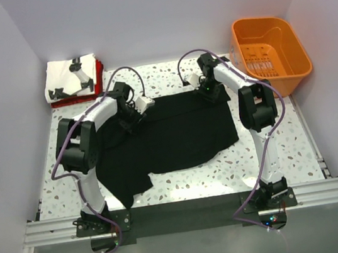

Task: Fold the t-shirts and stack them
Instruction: Fold the tshirt

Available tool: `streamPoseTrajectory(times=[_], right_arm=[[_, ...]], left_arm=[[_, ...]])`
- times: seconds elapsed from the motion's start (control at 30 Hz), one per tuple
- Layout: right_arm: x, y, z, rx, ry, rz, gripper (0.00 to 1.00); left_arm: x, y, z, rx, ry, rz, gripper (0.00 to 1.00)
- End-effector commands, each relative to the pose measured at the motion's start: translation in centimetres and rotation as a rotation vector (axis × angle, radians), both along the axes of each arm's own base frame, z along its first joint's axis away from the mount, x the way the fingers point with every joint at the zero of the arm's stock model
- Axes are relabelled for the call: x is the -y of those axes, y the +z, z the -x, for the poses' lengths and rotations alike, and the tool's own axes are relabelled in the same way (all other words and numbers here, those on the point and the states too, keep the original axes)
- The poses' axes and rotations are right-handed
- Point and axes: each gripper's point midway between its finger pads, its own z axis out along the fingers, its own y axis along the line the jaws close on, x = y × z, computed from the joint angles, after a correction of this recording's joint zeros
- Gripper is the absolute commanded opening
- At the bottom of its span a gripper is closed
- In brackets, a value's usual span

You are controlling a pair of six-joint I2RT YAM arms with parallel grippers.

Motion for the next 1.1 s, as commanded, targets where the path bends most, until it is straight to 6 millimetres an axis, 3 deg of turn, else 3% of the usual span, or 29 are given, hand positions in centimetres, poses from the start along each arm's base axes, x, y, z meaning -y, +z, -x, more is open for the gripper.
streamPoseTrajectory(times=[0.0, 0.23, 0.47, 0.57, 0.77, 1.07], right_arm=[[-0.2, 0.7, -0.9, 0.038, 0.003, 0.006, 0.31], [-0.1, 0.5, -1.0, 0.040, 0.003, 0.007, 0.31], [-0.1, 0.3, -0.9, 0.034, 0.001, 0.014, 0.31], [0.0, 0.2, -0.8, 0.030, 0.004, 0.019, 0.31], [0.1, 0.4, -0.8, 0.033, 0.008, 0.026, 0.31], [0.0, 0.5, -1.0, 0.036, 0.016, 0.033, 0.31]], left_arm=[[-0.3, -0.9, -0.6, 0.012, 0.002, -0.032, 0.33], [-0.9, -2.0, -0.3, -0.008, -0.009, -0.072, 0.33], [-0.9, -0.2, -0.7, 0.027, -0.019, -0.071, 0.03], [-0.5, 1.6, -0.9, 0.049, -0.030, -0.048, 0.00], [1.8, 4.7, 1.2, -0.019, -0.095, 0.072, 0.00], [4.3, 4.1, 5.7, -0.245, -0.110, 0.202, 0.00]])
